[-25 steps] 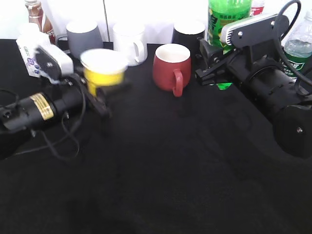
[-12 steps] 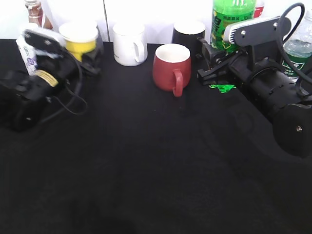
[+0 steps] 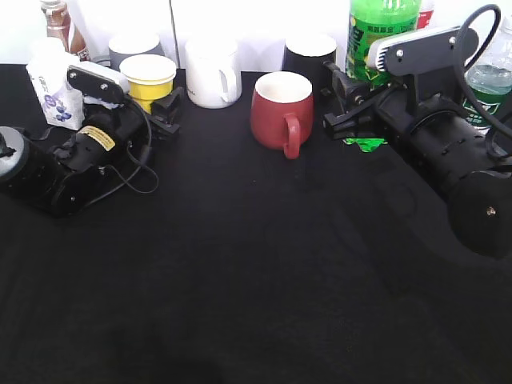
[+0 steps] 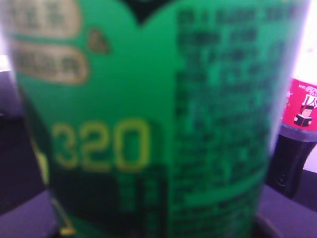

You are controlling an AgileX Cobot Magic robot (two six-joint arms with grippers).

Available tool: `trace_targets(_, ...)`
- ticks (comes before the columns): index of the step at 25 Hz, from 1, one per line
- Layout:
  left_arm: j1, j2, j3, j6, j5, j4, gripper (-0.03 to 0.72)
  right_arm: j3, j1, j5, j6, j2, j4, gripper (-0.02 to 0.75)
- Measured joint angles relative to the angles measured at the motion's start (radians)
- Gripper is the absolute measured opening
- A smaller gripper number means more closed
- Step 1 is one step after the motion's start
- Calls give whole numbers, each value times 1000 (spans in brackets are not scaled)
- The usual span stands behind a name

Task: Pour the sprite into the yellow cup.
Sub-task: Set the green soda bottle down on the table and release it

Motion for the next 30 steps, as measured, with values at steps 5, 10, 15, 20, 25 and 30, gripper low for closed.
trace_targets(5,0,0,0,0,10,6,478,0,0,-11,0,0,0,424)
trace_targets(10,0,0,25,0,17,16,550,0,0,-11,0,0,0,424)
trace_targets(15,0,0,60,0,6,11,609,0,0,-11,0,0,0,424)
trace_targets(20,0,-45,202,-5,-41,-16,613,0,0,-11,0,0,1,424)
trace_targets(25,-4,-312,483,-1,50,-62,615,0,0,-20,1,0,64,424)
trace_targets(30,-86,-881,553,-1,665,-74,596,-52,-127,-56,61,38,136,424)
